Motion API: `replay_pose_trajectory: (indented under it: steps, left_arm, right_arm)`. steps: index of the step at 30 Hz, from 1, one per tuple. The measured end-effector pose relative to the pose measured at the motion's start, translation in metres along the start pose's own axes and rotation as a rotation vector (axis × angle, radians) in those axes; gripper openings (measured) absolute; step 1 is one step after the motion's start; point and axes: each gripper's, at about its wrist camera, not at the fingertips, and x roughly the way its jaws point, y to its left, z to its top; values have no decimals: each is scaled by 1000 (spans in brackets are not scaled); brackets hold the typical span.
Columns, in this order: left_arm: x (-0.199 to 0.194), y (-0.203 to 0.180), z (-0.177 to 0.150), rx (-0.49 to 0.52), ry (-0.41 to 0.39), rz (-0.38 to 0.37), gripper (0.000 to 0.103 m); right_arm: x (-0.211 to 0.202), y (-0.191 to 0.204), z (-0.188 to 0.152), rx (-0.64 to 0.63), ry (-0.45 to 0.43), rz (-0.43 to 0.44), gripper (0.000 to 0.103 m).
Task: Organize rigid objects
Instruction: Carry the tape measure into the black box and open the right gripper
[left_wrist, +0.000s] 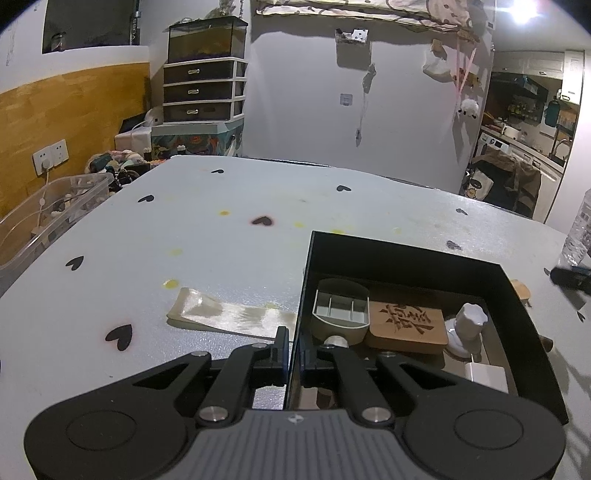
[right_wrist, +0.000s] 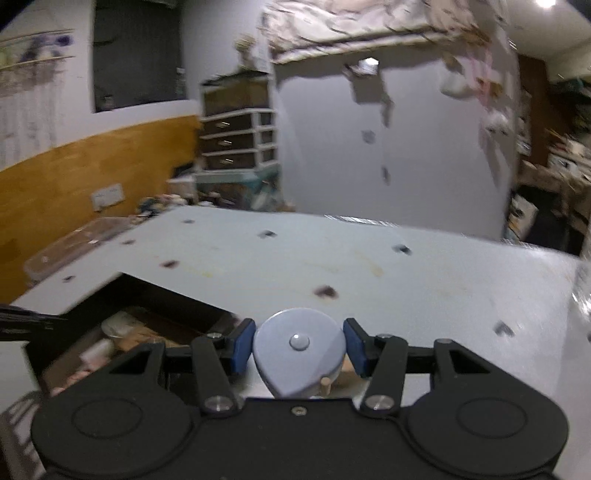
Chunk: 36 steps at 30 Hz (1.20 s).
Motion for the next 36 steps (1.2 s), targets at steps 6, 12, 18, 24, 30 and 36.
replay_pose_trajectory:
  steps: [6, 12, 18, 24, 30, 36]
  left_arm:
    - [0, -1, -1, 5, -5, 1, 5]
    - [0, -2, -2, 9, -7, 4, 5]
    - [1, -5, -3, 23, -11, 11, 5]
    - [1, -4, -3, 18, -16, 4, 5]
    - [1, -2, -4, 14, -17, -8, 5]
    - [1, -1, -5, 17, -18, -10, 5]
  right_arm:
    - [-8, 37, 17, -67, -14, 122, 53]
    - [8, 63, 22, -67, 58, 209, 53]
    - [38, 87, 11, -53, 165, 266, 53]
    - [63, 110, 2, -58, 248, 271, 53]
    - [74, 111, -1, 3, 320, 267, 61]
    - [68, 108, 4, 15, 313, 268, 63]
